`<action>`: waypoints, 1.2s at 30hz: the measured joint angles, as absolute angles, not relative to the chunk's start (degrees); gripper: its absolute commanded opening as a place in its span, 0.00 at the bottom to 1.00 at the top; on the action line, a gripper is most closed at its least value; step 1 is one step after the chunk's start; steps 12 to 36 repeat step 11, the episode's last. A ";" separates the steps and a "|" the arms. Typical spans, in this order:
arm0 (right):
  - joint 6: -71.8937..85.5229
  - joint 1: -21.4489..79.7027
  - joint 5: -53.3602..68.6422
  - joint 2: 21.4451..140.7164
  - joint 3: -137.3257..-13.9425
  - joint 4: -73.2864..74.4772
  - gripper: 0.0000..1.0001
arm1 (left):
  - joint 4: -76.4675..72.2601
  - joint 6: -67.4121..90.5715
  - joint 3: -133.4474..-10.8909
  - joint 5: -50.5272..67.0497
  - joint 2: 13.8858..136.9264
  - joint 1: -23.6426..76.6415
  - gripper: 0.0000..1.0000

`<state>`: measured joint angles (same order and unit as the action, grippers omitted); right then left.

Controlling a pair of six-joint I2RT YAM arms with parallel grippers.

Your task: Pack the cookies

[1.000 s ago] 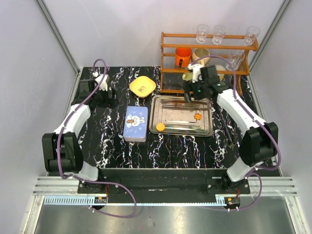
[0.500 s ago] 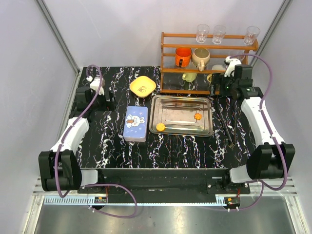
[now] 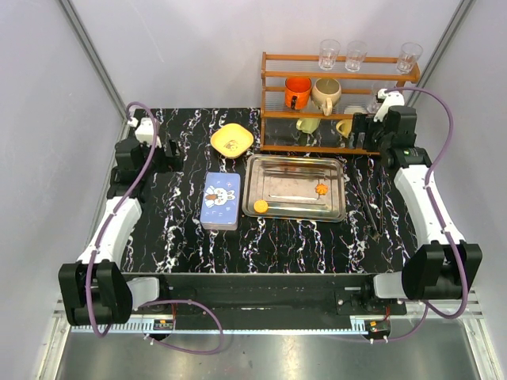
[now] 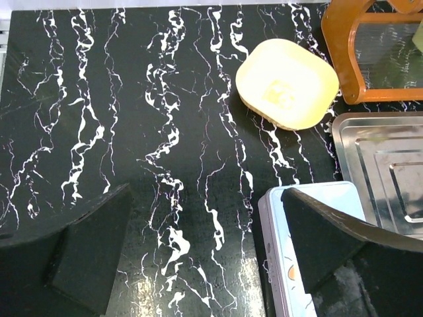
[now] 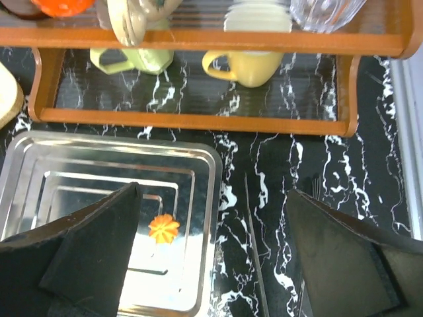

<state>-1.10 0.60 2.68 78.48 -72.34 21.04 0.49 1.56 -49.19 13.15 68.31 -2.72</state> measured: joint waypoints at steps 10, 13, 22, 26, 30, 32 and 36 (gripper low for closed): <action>-1.19 0.60 -1.15 73.89 -72.29 15.22 1.00 | 0.93 1.52 -53.91 13.15 68.23 -2.72 0.99; -1.21 0.60 -1.43 73.67 -72.29 14.79 1.00 | 0.86 1.52 -54.02 13.17 68.16 -2.72 0.99; -1.21 0.60 -1.43 73.67 -72.29 14.79 1.00 | 0.86 1.52 -54.02 13.17 68.16 -2.72 0.99; -1.21 0.60 -1.43 73.67 -72.29 14.79 1.00 | 0.86 1.52 -54.02 13.17 68.16 -2.72 0.99; -1.21 0.60 -1.43 73.67 -72.29 14.79 1.00 | 0.86 1.52 -54.02 13.17 68.16 -2.72 0.99; -1.21 0.60 -1.43 73.67 -72.29 14.79 1.00 | 0.86 1.52 -54.02 13.17 68.16 -2.72 0.99; -1.21 0.60 -1.43 73.67 -72.29 14.79 1.00 | 0.86 1.52 -54.02 13.17 68.16 -2.72 0.99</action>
